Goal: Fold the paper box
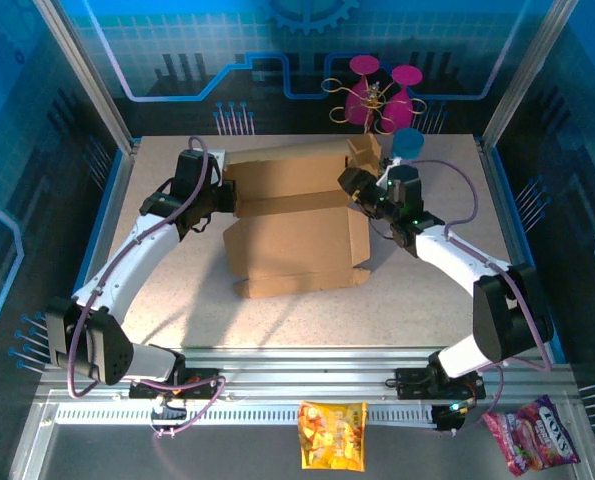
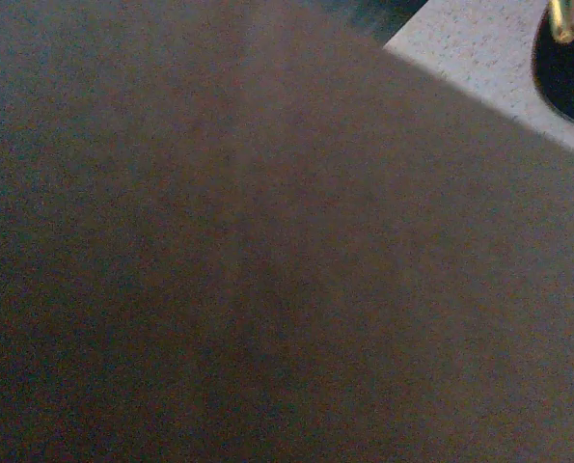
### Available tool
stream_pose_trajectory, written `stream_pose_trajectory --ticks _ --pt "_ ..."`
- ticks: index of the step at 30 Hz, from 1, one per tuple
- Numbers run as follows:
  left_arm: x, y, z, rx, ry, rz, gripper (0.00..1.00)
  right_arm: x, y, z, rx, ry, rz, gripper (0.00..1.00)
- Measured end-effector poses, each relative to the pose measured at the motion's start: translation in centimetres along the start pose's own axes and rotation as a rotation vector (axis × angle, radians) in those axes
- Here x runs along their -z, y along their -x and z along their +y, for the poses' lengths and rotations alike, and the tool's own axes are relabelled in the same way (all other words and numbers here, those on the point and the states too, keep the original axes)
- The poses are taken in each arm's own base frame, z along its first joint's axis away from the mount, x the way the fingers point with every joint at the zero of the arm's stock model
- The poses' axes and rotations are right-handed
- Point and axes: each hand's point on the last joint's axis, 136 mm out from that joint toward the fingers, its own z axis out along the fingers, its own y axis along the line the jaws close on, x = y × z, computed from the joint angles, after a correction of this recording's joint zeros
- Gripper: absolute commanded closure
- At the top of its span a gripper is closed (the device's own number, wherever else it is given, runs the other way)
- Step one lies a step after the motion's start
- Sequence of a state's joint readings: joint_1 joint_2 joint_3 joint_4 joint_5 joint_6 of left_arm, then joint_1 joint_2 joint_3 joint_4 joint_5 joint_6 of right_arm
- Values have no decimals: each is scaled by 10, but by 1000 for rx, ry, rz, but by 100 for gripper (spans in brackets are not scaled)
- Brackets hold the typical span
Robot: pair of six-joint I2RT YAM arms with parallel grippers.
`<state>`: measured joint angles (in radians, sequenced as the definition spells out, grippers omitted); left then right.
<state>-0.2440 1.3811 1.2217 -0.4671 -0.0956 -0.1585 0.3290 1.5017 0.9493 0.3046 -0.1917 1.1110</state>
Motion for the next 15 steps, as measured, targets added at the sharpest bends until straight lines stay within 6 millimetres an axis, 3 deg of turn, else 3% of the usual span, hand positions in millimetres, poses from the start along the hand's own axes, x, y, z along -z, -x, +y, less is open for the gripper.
stream_pose_trajectory --ticks 7,15 --pt "0 1 1 3 3 -1 100 -6 -17 7 3 6 42 43" --pt "0 1 6 17 1 1 100 -6 -22 2 8 -21 60 41"
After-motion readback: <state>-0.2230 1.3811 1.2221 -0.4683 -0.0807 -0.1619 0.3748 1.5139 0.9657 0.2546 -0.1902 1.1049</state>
